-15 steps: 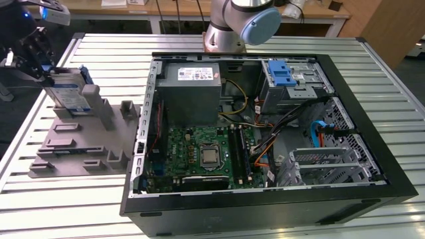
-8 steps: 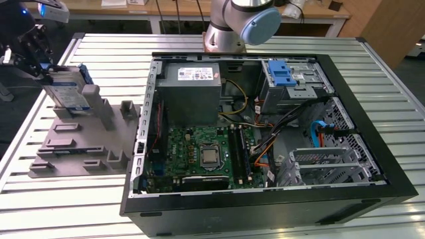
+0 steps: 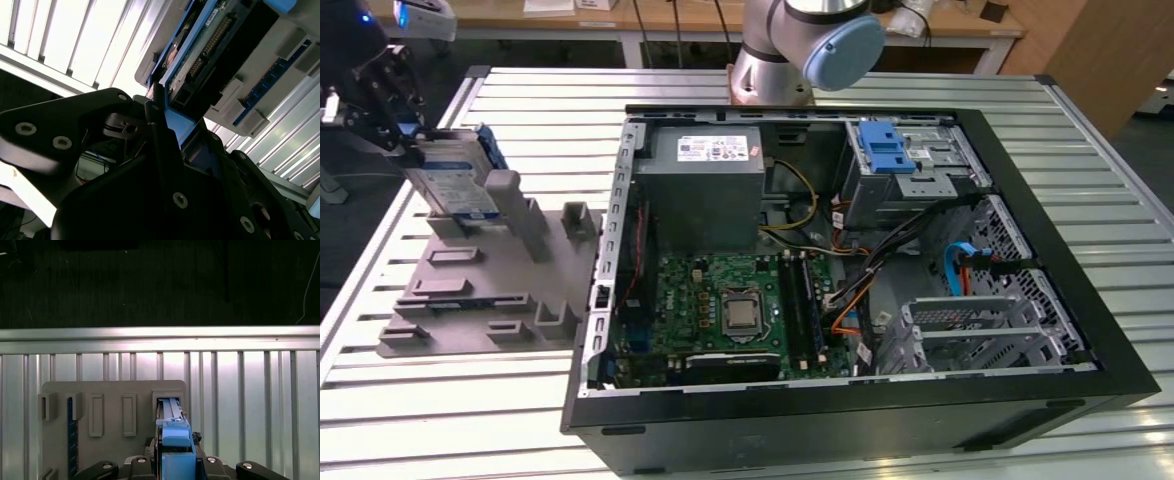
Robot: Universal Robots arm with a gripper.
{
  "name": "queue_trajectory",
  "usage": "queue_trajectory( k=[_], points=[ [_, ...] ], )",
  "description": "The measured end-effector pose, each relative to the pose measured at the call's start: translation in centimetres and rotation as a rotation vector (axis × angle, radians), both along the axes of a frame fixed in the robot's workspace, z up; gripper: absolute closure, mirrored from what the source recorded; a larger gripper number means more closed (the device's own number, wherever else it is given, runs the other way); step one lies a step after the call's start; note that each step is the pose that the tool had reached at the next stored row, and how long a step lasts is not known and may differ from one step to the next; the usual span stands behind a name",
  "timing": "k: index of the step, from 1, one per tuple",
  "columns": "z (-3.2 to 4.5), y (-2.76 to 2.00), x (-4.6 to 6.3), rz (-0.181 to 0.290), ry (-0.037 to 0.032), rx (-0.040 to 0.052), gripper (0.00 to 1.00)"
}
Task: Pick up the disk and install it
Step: 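Pick up the disk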
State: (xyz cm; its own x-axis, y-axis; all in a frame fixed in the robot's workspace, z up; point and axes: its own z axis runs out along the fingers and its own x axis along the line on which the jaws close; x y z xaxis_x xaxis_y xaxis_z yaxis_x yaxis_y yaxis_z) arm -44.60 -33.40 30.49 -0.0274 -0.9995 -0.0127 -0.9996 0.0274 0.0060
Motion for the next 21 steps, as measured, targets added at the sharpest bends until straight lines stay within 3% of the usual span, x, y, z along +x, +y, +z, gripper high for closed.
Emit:
queue_trajectory(
  k=[21],
  points=[
    [0.98, 0.00, 0.00, 0.000, 0.0004, -0.0001, 0.64]
  ],
)
